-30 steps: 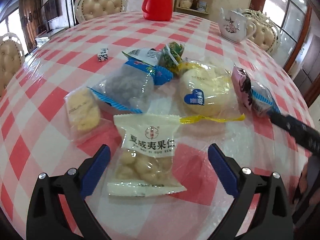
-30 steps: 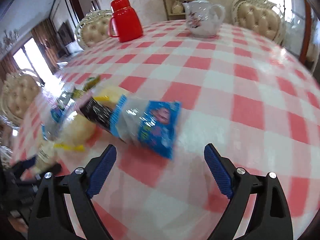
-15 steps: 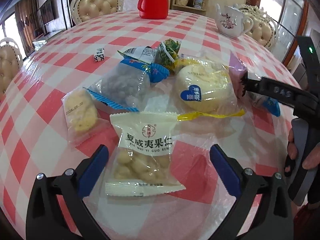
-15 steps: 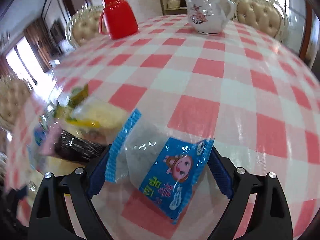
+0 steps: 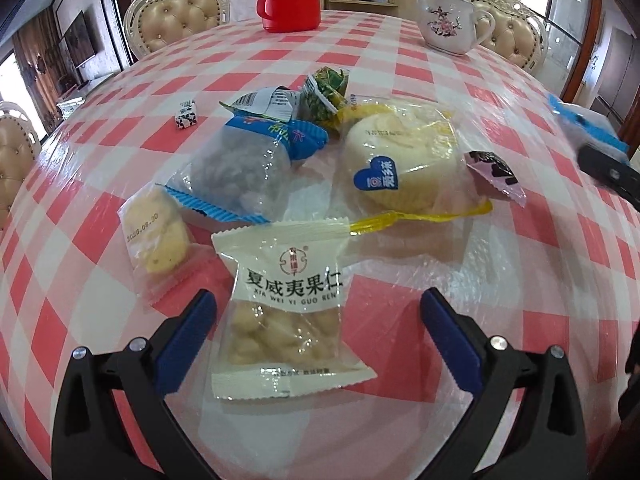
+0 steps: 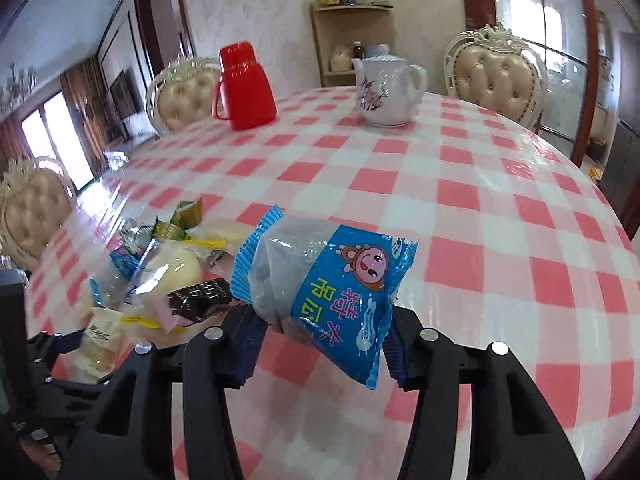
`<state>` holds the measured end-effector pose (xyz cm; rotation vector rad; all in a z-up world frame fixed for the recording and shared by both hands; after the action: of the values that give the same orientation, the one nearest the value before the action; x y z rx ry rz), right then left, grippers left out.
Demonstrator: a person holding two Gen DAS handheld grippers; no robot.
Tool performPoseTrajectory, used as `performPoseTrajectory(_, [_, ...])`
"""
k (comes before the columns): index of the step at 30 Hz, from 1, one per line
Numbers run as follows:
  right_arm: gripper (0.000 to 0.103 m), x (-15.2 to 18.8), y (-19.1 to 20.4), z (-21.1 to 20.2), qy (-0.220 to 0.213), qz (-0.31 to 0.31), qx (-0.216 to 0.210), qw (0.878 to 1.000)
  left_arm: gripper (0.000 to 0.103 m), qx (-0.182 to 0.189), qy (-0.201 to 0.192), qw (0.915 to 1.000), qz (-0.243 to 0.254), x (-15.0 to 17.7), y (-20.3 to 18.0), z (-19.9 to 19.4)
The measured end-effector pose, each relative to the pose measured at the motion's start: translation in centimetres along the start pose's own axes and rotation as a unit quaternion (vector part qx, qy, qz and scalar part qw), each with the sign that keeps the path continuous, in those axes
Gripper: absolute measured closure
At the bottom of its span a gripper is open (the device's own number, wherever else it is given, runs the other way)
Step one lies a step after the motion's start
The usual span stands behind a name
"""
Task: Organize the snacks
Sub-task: 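Grasp the blue-printed bag with the right tool while the left tool grasps the white nut packet, then carry both packets to the clear box and open both tools to release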
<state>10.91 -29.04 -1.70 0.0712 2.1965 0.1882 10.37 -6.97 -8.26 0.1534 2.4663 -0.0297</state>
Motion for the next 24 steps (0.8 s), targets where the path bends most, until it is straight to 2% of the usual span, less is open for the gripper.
performPoseTrajectory(4, [0.053, 0.0, 0.6, -0.5, -0.003, -0.006, -0.009, 1.000, 0.003, 0.006, -0.007, 1.0000, -0.004, -0.2, 0.0, -0.1])
performPoseTrajectory(5, [0.053, 0.0, 0.9, -0.5, -0.003, -0.009, -0.013, 1.000, 0.023, 0.004, -0.018, 0.9998, 0.000, -0.4, 0.0, -0.4])
performPoseTrajectory(6, [0.053, 0.0, 1.0, -0.5, -0.002, -0.011, -0.015, 1.000, 0.053, -0.006, -0.027, 0.9996, 0.008, -0.5, 0.0, -0.7])
performPoseTrajectory(12, [0.053, 0.2, 0.8, -0.2, 0.000, -0.011, -0.014, 1.000, 0.056, 0.017, -0.048, 0.9986, 0.018, -0.7, -0.6, -1.5])
performPoseTrajectory(15, [0.053, 0.3, 0.5, 0.1, 0.002, -0.005, -0.012, 1.000, 0.056, 0.015, -0.064, 0.9977, 0.019, -0.9, -0.6, -2.1])
performPoseTrajectory(24, [0.053, 0.8, -2.2, 1.6, 0.010, 0.041, 0.000, 0.999, 0.056, 0.031, -0.083, 0.9958, -0.023, -1.7, 0.6, -3.1])
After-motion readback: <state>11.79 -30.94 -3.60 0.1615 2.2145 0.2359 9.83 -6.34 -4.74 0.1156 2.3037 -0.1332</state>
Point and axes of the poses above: each gripper's, at about its wrist camera, not at the fingertips, and z roughly the way its jaws point, y to its left, x to its underside, the point moved 10 cm from there along z, roughly the way its jaws point, and after that the axes turned 5 degrees about -y, right-handed, at the moved point
